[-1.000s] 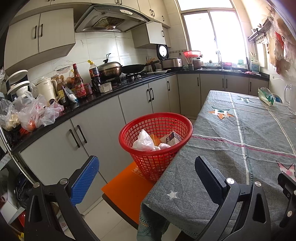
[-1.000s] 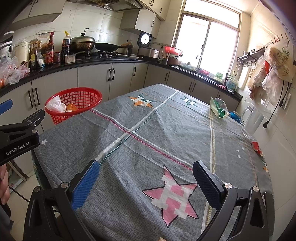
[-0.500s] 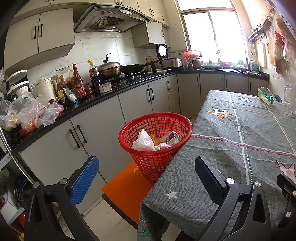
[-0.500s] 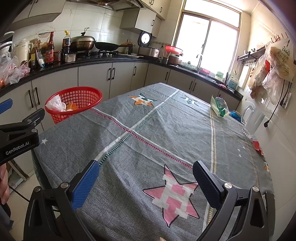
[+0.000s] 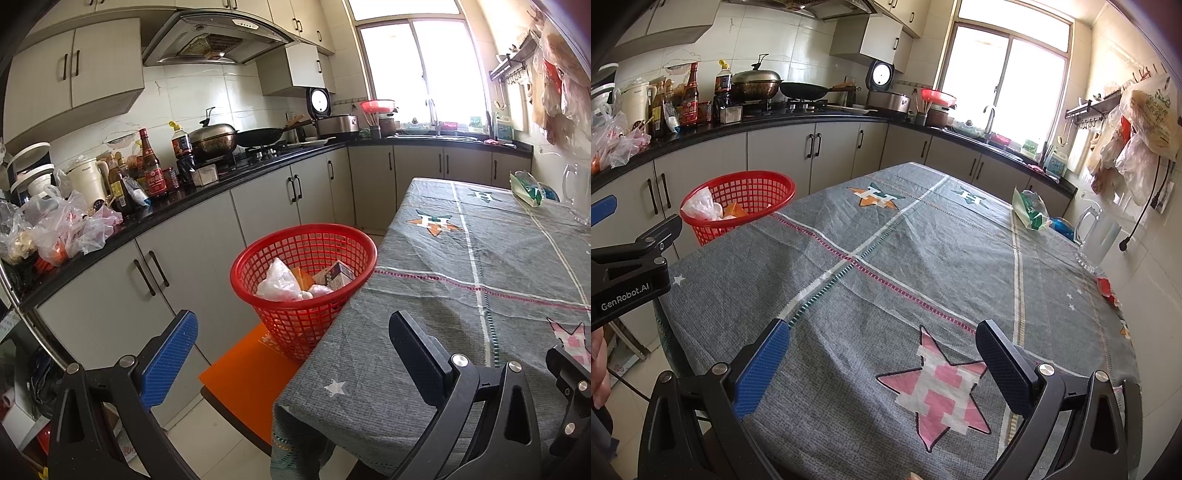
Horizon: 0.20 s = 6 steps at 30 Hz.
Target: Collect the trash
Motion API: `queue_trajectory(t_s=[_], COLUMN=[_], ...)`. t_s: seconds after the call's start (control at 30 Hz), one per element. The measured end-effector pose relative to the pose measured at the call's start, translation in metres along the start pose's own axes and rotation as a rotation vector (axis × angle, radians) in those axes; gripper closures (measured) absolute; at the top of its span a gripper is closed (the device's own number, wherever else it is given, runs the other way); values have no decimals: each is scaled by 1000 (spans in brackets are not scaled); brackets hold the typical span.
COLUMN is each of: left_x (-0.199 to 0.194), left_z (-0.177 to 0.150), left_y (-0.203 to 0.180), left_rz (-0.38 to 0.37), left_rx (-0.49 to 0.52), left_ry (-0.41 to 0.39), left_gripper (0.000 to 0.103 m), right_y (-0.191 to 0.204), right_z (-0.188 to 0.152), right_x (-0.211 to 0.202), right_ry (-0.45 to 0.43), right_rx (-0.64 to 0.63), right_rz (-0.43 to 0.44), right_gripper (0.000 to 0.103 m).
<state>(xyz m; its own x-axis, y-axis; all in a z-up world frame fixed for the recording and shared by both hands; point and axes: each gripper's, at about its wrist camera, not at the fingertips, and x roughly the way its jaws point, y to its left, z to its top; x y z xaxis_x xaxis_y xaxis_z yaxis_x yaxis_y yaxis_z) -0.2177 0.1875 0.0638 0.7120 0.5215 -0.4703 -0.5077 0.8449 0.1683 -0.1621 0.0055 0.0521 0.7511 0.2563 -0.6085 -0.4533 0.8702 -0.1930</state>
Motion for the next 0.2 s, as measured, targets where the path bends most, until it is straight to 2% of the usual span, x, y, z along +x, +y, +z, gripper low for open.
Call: queue_trajectory(t_s=[0.1, 0.2], left_x=[0, -1], left_z=[5, 11], left_y=[-3, -20], left_rz=[3, -29], left_rx=[9, 55], left_ry=[2, 8], left_gripper=[0, 0], right_y=[-9, -36], right_z=[-3, -4], right_x=[2, 6], right_ry=[3, 15], right_rx=[26, 79], right_rz=[1, -28], right_gripper=[1, 1])
